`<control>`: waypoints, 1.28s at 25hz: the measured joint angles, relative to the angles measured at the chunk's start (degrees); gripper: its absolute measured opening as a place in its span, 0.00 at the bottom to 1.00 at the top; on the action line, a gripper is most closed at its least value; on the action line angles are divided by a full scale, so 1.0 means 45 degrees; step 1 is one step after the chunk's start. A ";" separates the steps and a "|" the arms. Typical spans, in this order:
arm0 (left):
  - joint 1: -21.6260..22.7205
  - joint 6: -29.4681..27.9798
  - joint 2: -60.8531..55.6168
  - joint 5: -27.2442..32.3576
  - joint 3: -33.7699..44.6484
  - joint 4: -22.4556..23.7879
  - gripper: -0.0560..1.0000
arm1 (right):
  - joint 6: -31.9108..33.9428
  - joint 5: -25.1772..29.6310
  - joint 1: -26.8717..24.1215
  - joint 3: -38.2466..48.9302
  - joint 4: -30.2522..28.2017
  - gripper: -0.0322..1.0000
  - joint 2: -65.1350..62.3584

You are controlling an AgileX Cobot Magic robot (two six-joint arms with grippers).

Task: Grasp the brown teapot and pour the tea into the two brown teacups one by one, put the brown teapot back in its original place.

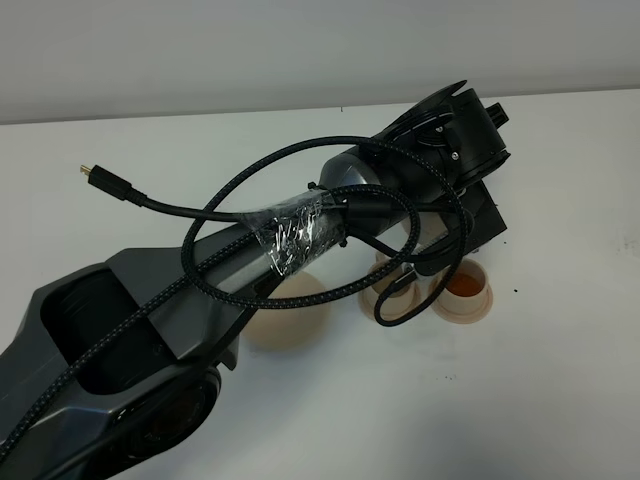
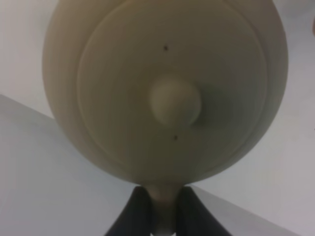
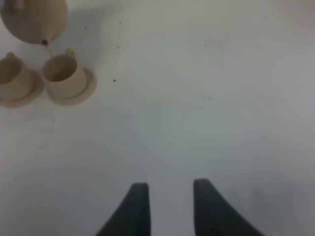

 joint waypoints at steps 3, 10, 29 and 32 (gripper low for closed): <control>0.0000 0.0026 0.0000 -0.0054 0.0000 0.0000 0.17 | 0.0000 0.0000 0.0000 0.0000 0.0000 0.26 0.0000; 0.0000 0.0050 0.0000 -0.0242 0.0000 0.0006 0.17 | 0.0000 0.0000 0.0000 0.0000 0.0000 0.26 0.0000; 0.0000 0.0074 0.0000 -0.0289 0.0000 0.0006 0.17 | 0.0000 0.0000 0.0000 0.0000 0.0000 0.26 0.0000; 0.0000 0.0074 0.0000 -0.0289 0.0000 0.0006 0.17 | 0.0000 0.0000 0.0000 0.0000 0.0000 0.26 0.0000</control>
